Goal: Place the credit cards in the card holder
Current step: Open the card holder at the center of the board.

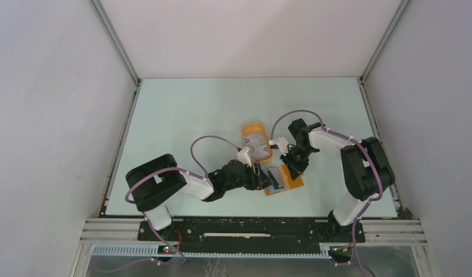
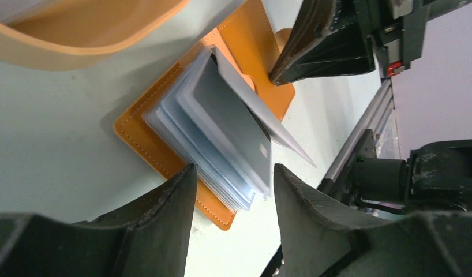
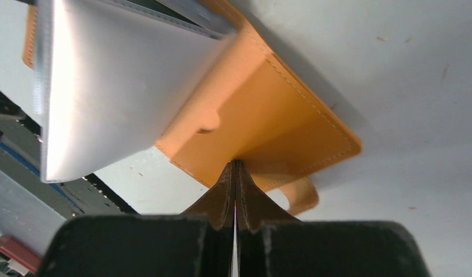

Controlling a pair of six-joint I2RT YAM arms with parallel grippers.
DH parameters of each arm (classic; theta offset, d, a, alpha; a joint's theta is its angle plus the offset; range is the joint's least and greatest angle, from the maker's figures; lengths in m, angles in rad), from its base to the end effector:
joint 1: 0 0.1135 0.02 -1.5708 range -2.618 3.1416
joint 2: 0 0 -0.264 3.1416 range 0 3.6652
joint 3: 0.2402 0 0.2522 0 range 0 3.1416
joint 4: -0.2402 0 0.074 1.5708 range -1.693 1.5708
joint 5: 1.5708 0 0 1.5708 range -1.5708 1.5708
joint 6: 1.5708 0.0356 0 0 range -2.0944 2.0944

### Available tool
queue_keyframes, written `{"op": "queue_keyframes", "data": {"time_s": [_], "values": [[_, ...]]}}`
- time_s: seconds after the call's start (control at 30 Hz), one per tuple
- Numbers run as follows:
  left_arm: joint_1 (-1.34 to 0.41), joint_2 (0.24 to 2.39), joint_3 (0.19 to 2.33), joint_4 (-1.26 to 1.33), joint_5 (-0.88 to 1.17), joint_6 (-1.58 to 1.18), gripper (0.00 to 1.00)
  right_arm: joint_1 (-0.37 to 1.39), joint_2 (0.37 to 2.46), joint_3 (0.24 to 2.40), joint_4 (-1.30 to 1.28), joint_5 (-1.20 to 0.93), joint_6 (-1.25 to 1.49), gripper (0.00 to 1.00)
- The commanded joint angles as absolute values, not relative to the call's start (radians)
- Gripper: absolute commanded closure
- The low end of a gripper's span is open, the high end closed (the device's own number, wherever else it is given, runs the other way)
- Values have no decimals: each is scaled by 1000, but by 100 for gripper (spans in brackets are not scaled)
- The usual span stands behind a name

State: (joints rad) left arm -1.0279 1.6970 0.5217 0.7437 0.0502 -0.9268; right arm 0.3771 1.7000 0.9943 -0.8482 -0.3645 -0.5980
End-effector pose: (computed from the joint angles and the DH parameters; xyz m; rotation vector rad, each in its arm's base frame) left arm 0.1547 -0.2599 0.1266 0.1500 2.2480 -1.2276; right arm 0.2568 0.1153 0.1548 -1.4260 2.6793 0.5531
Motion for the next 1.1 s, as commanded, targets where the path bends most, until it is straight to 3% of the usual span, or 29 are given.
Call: {"op": "queue_keyframes", "data": {"time_s": [0.0,0.53,0.87,1.07], "values": [[-1046,1693,582,848,91,-917,44,394,1701,1017,-873,-430,-600,100],[-1051,1736,657,889,122,-907,44,352,1675,1035,-902,-515,-597,100],[-1051,1580,541,785,3,-836,44,314,1619,1035,-896,-560,-593,100],[-1053,1602,512,776,-10,-878,45,313,1580,1033,-891,-584,-592,100]]}}
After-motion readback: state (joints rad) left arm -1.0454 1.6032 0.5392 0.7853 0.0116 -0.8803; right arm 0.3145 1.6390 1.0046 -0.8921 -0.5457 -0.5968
